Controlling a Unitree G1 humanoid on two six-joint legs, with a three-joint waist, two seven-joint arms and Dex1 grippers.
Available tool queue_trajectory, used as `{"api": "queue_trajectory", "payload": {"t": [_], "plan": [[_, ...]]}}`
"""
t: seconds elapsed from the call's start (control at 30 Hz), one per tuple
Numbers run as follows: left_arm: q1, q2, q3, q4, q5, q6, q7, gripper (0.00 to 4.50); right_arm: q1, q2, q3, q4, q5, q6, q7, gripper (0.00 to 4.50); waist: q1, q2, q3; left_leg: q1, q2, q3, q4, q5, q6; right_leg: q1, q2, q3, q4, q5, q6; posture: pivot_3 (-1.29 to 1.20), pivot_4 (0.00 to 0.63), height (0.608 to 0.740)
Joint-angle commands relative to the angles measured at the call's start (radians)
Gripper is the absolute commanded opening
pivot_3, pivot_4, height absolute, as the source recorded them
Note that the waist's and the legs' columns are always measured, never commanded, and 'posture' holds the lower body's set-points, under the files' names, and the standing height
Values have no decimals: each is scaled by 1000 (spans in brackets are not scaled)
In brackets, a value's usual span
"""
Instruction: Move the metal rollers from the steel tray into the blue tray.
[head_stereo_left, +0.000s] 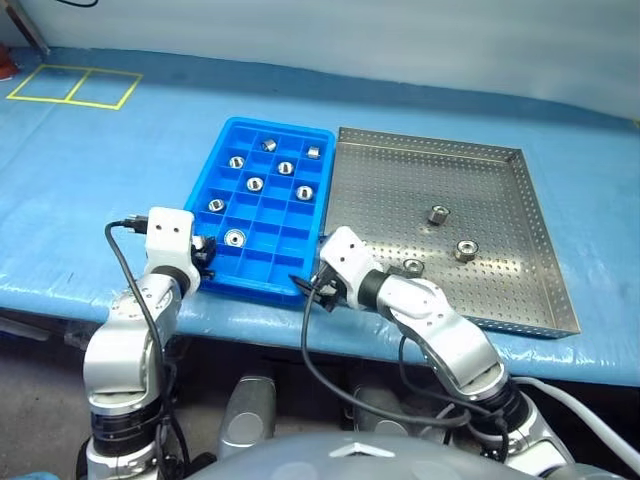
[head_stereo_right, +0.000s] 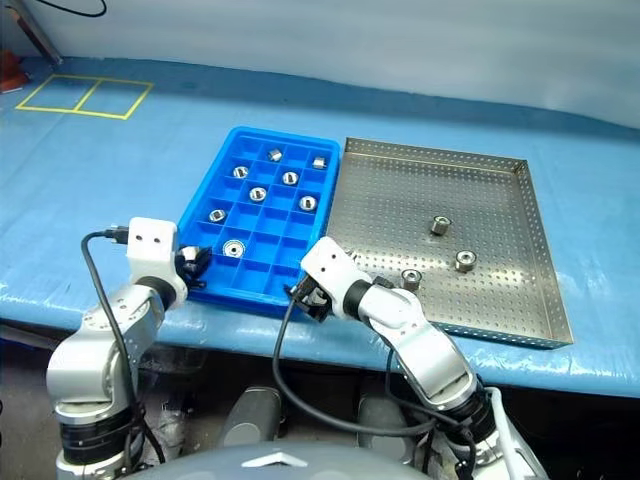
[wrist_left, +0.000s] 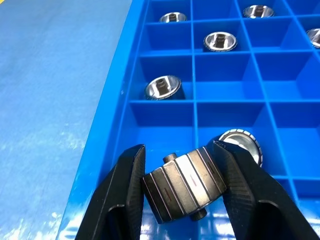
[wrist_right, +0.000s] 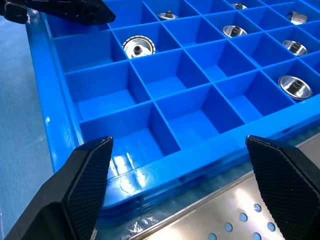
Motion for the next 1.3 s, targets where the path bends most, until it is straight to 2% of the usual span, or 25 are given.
{"api": "queue_trajectory", "payload": {"t": [0.03, 0.07, 0.27, 0.33, 0.5, 0.73, 0.9, 1.07, 1.17, 1.3], "plan": [[6, -10, 12, -68, 1, 30, 20, 1889, -11, 4, 1, -8, 5, -26, 14, 4500, 2, 0, 0, 0, 0, 0, 0, 0, 0, 0, 0, 0, 0, 0, 0, 253, 150, 740], [8, -12, 13, -68, -2, 41, 22, 1889, -10, 4, 1, -8, 5, -26, 15, 4500, 3, 0, 0, 0, 0, 0, 0, 0, 0, 0, 0, 0, 0, 0, 0, 253, 150, 740], [-18, -29, 14, -45, -14, 47, 24, 3942, 2, 5, 4, -16, -1, -22, 13, 4500, 1, 0, 0, 0, 0, 0, -1, 0, 0, 0, 0, 0, 0, 0, -1, 221, 150, 740], [-41, -28, 7, -31, -23, 36, 16, 4461, 8, 6, 2, -21, -3, -19, 8, 4500, 0, 0, 0, 0, 0, 0, -1, 0, 0, 0, 0, 0, 0, 0, -1, 204, 150, 740], [-156, -5, -29, 67, -61, -33, -40, 4461, 36, 0, -25, -51, -12, -3, -22, 4500, -1, -1, -1, 0, 0, 0, 0, 0, 0, 0, 0, -1, -1, 0, -1, 141, 150, 740], [-403, -12, -200, 378, -92, -224, -191, 4461, 135, -10, -103, -139, -30, 39, -99, 4500, -12, -1, -1, -2, -1, 0, 0, 0, 0, 0, -1, 0, -2, 0, -1, 1, 150, 740], [-490, -42, -320, 553, -71, -389, -278, 4461, 201, 22, -211, -174, -86, 87, -228, 4500, -57, -1, -1, -3, -1, 0, -1, 0, 0, -2, 0, 1, -2, 0, 0, -110, 150, 740], [-450, -103, -400, 587, -78, -588, -341, 4461, 180, 142, -418, -111, -151, 180, -416, 4500, -102, -1, -1, -3, -1, 2, -1, 0, 0, -3, 0, 3, -1, 0, 0, -167, 150, 740], [-370, -124, -466, 582, -61, -764, -396, 4461, 137, 172, -502, -54, -163, 190, -459, 4500, -126, 1, -2, -2, -1, 4, -1, 0, 0, -3, 0, 5, -1, 1, 1, -177, 150, 740], [-274, -109, -536, 555, -45, -879, -450, 4461, 61, 178, -539, 32, -152, 169, -457, 4500, -150, 2, -2, 0, 0, 7, -2, 0, 1, -3, 0, 8, 0, 1, 1, -166, 150, 740]]}}
